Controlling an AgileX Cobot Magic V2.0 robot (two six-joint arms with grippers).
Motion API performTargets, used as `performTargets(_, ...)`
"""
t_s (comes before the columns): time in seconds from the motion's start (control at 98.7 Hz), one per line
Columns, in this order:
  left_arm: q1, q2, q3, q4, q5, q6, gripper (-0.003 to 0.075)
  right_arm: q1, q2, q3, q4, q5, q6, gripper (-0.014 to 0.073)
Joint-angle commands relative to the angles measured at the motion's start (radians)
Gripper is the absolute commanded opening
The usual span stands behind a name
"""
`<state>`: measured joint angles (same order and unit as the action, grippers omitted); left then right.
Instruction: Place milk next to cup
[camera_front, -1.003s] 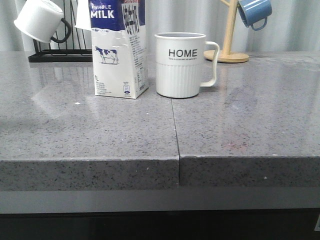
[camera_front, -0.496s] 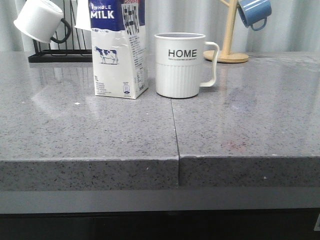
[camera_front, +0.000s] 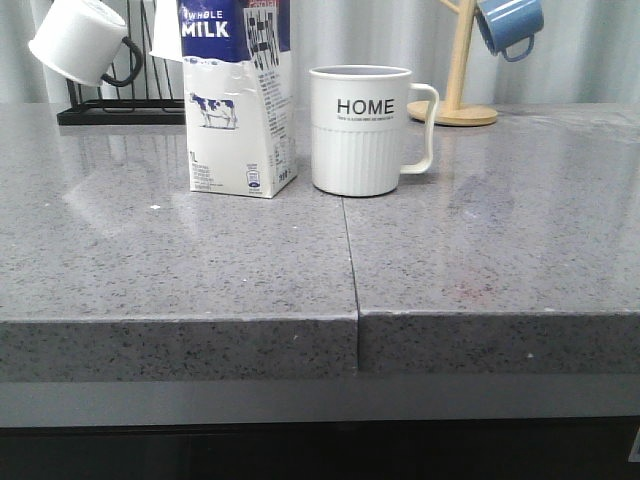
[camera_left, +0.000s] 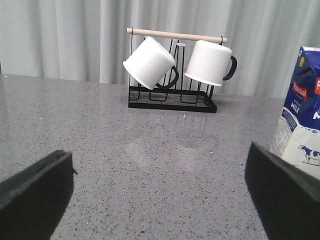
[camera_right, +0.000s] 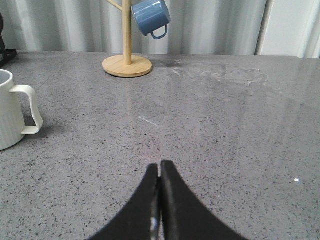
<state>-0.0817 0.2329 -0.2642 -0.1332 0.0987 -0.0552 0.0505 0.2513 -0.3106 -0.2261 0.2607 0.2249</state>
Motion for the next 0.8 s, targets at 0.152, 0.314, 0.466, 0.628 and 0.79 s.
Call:
performTargets(0.152,0.002,-0.080,-0.001,0.001,-0.055,-0.011,0.0327,-0.006,0.005,-0.029,-0.016,-0.069,-0.005,-0.0068)
performTargets(0.314,0.002,-0.080,-0.001,0.001,-0.055,-0.011,-0.0008,-0.006,0.005,-0.029,-0.016,-0.069,-0.005,-0.0068)
performTargets(0.466,0.002,-0.080,-0.001,0.001,-0.055,-0.011,-0.0020,-0.006,0.005,-0.029,-0.016,-0.069,-0.005,-0.0068)
performTargets(0.628,0.002,-0.080,-0.001,0.001,-0.055,-0.011,-0.0021,-0.006,0.005,-0.029,-0.016,-0.069,-0.005,-0.0068)
performTargets(0.79,0.002,-0.080,-0.001,0.001,-0.085,-0.011,-0.0021,-0.006,0.005,-0.029,-0.016,-0.069,-0.005,-0.0068)
